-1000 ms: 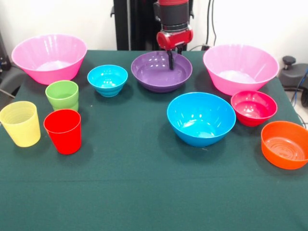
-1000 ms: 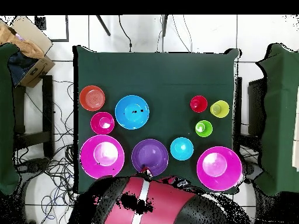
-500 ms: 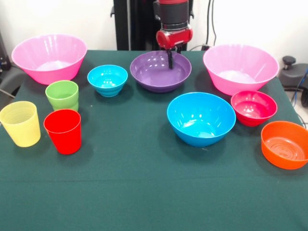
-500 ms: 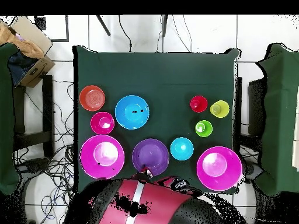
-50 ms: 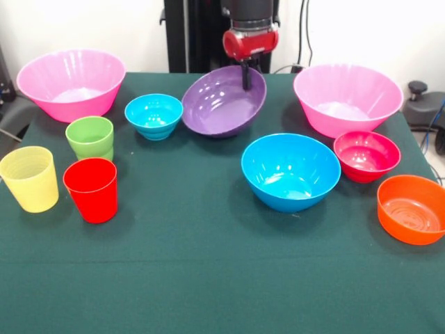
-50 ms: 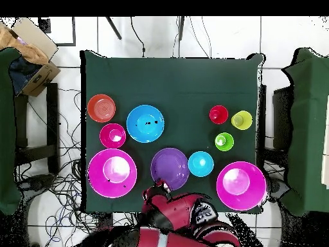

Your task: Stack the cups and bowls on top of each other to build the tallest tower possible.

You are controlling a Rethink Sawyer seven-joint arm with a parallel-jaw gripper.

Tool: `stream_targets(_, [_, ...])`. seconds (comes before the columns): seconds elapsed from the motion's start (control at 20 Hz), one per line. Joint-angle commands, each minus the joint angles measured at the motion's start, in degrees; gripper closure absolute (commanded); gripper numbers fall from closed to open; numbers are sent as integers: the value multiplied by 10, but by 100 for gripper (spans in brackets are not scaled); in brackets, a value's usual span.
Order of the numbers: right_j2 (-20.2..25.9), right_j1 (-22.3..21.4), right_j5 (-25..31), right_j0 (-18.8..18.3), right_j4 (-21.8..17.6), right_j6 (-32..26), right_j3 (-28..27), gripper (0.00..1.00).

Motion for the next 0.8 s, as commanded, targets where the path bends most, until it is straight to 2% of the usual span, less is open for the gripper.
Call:
stream_targets(0.05, [178, -187, 242, -60, 83, 7, 59, 100])
stream_targets(0.2, [199, -236, 301, -64, 120, -18, 70, 100])
stream_targets(0.45, [224, -276, 370, -70, 153, -41, 68, 100])
stream_targets(0.8, [258, -308, 409, -93, 174, -52, 75, 100])
